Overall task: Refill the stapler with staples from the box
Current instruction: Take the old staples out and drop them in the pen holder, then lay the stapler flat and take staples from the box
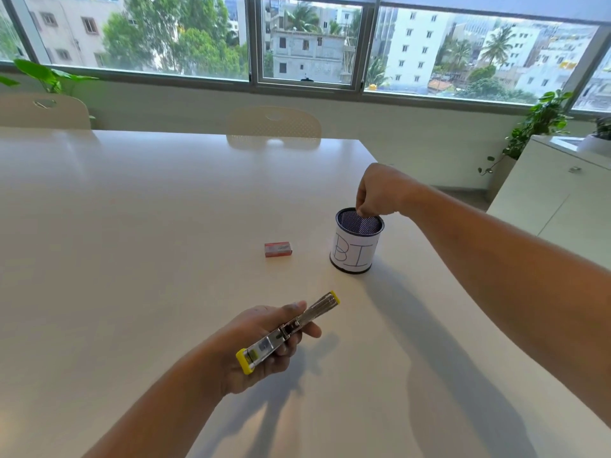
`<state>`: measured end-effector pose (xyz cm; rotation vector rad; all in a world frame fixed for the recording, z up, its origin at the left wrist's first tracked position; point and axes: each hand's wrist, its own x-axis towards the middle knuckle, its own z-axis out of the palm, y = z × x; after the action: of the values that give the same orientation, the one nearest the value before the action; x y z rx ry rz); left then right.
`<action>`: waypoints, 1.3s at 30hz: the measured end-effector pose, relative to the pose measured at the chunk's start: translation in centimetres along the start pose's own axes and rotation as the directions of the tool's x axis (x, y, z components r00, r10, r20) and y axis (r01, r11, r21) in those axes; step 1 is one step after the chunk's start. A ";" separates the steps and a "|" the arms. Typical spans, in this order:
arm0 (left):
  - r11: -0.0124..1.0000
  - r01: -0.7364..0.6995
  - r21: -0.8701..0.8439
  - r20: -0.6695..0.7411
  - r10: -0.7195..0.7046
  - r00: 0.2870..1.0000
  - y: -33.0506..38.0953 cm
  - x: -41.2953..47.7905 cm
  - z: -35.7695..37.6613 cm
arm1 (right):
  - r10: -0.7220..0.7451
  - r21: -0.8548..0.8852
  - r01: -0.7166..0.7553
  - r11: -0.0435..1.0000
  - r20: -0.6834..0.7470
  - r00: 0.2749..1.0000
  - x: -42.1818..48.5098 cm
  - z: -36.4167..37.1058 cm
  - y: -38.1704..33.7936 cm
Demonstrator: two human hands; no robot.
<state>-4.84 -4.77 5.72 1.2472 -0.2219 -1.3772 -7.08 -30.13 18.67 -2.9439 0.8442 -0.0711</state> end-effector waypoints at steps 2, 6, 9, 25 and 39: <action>1.000 0.005 0.002 0.030 -0.005 1.000 0.0 0.3 -0.4 | 0.004 0.026 -0.004 1.000 0.008 1.000 0.6 0.6 0.3; 1.000 0.012 0.026 0.067 -0.014 0.998 0.2 1.0 -1.1 | -0.030 0.095 0.038 0.995 -0.086 0.996 1.2 0.3 1.3; 0.999 0.020 0.040 0.105 -0.024 0.994 0.6 1.2 -1.7 | -0.074 0.287 0.138 0.948 -0.225 0.972 -0.9 0.2 1.2; 0.982 0.018 0.189 0.214 -0.059 0.975 2.0 1.2 -4.4 | -0.607 0.319 0.599 0.735 -0.087 0.790 -9.8 9.3 -1.0; 0.206 -0.136 0.969 -0.024 0.628 0.778 2.9 0.7 -6.3 | -0.341 0.461 0.348 0.816 -0.100 0.935 -7.1 15.0 -0.7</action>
<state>1.82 -2.85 4.94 2.2344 -1.1191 -0.3201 -11.75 -24.82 3.64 -2.5807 0.2256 -0.2766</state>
